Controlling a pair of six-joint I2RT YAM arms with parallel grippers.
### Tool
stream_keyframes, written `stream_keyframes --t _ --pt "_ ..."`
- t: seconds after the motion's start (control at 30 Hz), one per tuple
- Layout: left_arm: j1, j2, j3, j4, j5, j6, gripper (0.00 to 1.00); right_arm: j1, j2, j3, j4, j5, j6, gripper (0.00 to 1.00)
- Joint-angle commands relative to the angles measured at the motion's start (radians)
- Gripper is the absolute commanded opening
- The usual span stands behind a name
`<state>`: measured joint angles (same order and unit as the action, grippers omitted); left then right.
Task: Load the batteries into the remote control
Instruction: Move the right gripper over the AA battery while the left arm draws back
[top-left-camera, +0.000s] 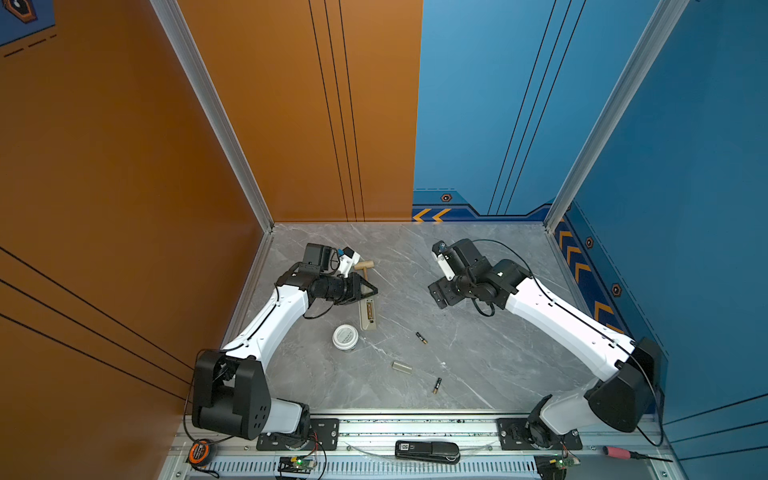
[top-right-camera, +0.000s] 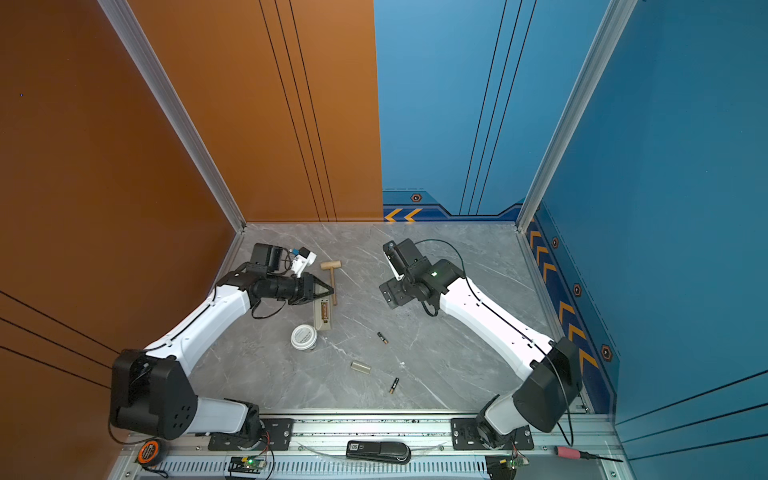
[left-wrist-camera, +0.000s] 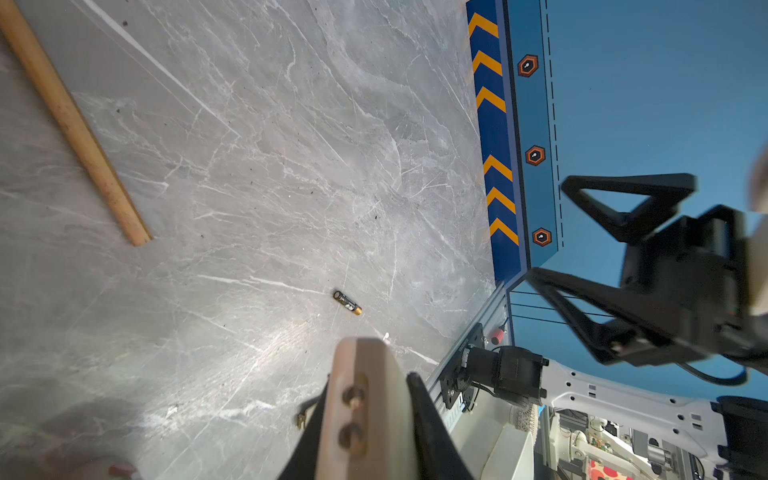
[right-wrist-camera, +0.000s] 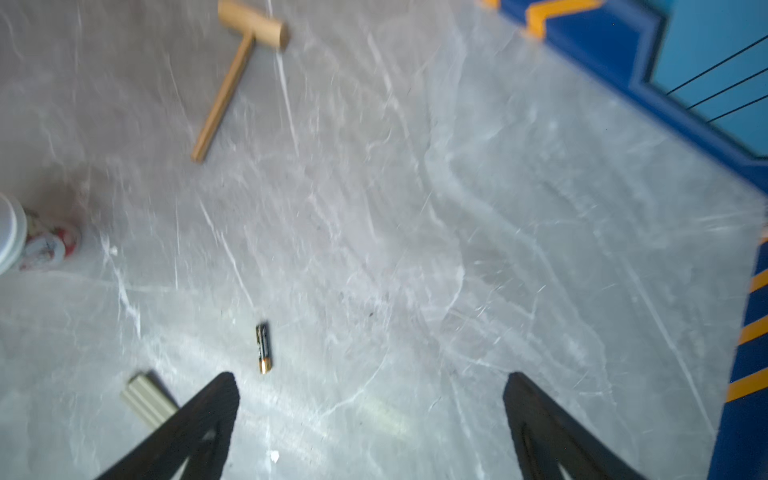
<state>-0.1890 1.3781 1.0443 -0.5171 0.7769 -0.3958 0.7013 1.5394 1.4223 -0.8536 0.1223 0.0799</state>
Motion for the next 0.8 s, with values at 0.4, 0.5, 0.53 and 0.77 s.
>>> stream_keyframes --t 0.4,0.5,0.53,0.77 --pt "-0.086 -0.211 -0.147 0.092 -0.056 -0.092 0.0 0.045 0.11 -0.055 -0.224 -0.16 0.309 0.88" --pt "-0.106 -0.224 -0.157 0.096 -0.087 -0.086 0.0 0.101 0.031 -0.148 -0.25 -0.22 0.456 0.87" --pt "-0.111 -0.227 -0.163 0.103 -0.088 -0.087 0.0 0.119 0.007 -0.18 -0.249 -0.237 0.499 0.87" --pt "-0.147 -0.256 -0.218 0.134 -0.103 -0.08 0.0 0.281 -0.09 -0.363 -0.167 -0.29 0.728 0.82"
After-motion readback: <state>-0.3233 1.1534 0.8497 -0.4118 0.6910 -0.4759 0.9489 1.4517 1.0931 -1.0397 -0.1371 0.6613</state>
